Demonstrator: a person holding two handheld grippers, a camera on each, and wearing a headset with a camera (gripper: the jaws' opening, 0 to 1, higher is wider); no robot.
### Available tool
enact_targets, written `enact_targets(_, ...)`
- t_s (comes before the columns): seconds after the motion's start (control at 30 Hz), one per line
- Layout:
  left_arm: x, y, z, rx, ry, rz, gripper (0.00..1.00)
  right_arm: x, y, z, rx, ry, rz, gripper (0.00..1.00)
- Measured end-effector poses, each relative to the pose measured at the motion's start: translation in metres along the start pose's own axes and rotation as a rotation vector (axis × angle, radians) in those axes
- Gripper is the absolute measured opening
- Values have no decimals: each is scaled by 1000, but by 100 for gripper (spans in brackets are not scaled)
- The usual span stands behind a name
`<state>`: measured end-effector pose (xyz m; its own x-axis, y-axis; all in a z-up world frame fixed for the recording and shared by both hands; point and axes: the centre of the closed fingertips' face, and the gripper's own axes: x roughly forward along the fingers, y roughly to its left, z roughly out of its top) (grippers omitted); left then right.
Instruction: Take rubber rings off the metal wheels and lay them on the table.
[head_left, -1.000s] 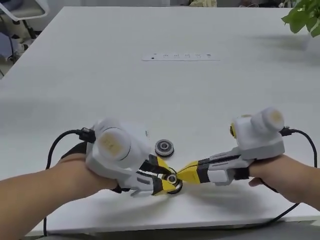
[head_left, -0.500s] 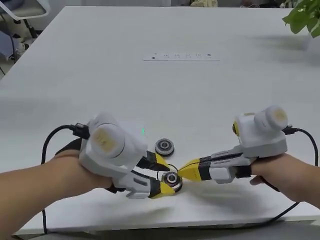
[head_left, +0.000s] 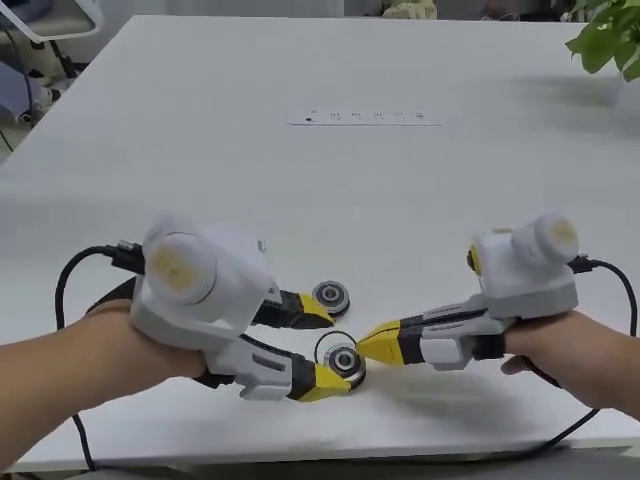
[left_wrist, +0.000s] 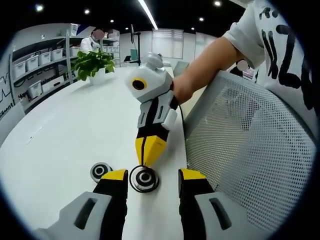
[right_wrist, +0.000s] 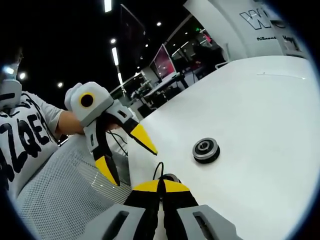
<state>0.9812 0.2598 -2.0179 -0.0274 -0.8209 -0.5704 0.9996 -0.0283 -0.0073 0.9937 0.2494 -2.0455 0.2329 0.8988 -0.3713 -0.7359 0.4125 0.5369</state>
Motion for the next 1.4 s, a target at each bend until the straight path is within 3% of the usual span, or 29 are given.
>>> enact_targets(0.2,-10,-1,5,1,-26,14,40,-1,1,2,-4,0,0,0)
enact_targets(0.33,-16,-2,7,-11,-36,15,49,-2,1,3,-7,-2,1,0)
enact_targets(0.77,-33,0,10,-27,-67,54,61,-6,4,9,-15,-9,0,0)
enact_targets(0.9,-40,1,10,-31,-74,63,68,-9,3,12,-18,-21,-3,0)
enact_targets(1.4,-57,6,5,-73,-102,111,79,-1,19,27,-23,-39,19,0)
